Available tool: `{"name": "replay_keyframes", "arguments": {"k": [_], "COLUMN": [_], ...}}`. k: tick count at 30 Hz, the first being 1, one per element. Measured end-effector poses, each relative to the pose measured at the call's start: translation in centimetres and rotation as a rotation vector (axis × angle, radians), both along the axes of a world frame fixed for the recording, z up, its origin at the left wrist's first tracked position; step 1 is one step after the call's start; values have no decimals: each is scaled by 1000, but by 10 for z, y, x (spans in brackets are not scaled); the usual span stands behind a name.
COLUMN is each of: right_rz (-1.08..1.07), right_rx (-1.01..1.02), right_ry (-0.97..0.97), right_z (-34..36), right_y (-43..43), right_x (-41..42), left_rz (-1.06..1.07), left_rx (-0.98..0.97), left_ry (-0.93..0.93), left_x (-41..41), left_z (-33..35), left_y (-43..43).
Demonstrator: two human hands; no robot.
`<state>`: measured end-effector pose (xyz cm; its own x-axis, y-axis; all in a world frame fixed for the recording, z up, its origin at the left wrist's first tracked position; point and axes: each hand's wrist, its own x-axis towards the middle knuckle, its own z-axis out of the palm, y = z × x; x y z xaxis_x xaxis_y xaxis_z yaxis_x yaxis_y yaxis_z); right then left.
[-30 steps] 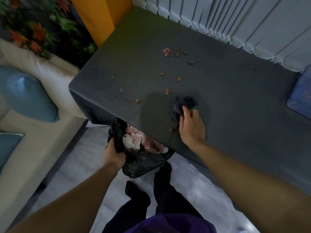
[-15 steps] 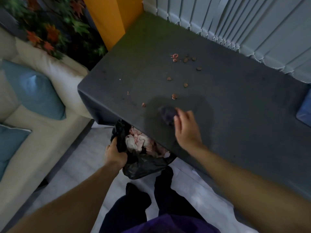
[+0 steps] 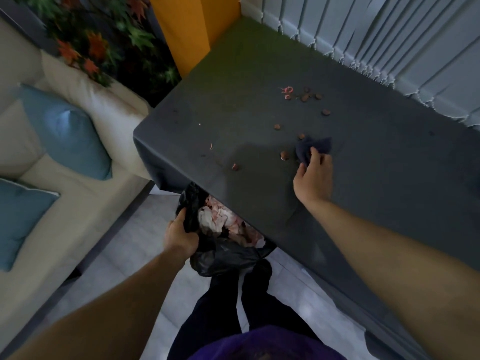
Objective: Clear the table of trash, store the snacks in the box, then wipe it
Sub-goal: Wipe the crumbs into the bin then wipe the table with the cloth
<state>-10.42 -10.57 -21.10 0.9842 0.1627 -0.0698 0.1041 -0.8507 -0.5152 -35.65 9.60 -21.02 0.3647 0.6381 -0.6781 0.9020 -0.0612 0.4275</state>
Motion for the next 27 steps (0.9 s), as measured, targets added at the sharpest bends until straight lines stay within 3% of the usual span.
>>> {"name": "replay_keyframes", "arguments": {"k": [6, 9, 12, 14, 18, 21, 24, 27], "right_rz": [360, 232, 70, 169, 609, 556, 427, 631], "right_rx": [110, 239, 197, 139, 170, 239, 157, 169], "right_ry": [-7, -82, -41, -12, 37, -26, -43, -35], "right_z": [-2, -2, -2, -2, -10, -13, -11, -11], "right_y": [11, 14, 29, 40, 55, 64, 73, 77], "right_x": [-26, -21, -4, -4, -38, -43, -41, -62], "left_rz": [-11, 0, 27, 44, 34, 16, 8, 7], "left_rx": [-5, 21, 55, 59, 51, 44, 35, 45], "left_ry": [-6, -13, -3, 7, 28, 20, 16, 19], "left_x": [3, 2, 3, 5, 11, 11, 10, 10], "left_z": [0, -1, 1, 2, 8, 11, 12, 13], "left_y": [6, 7, 9, 13, 22, 25, 23, 19]}}
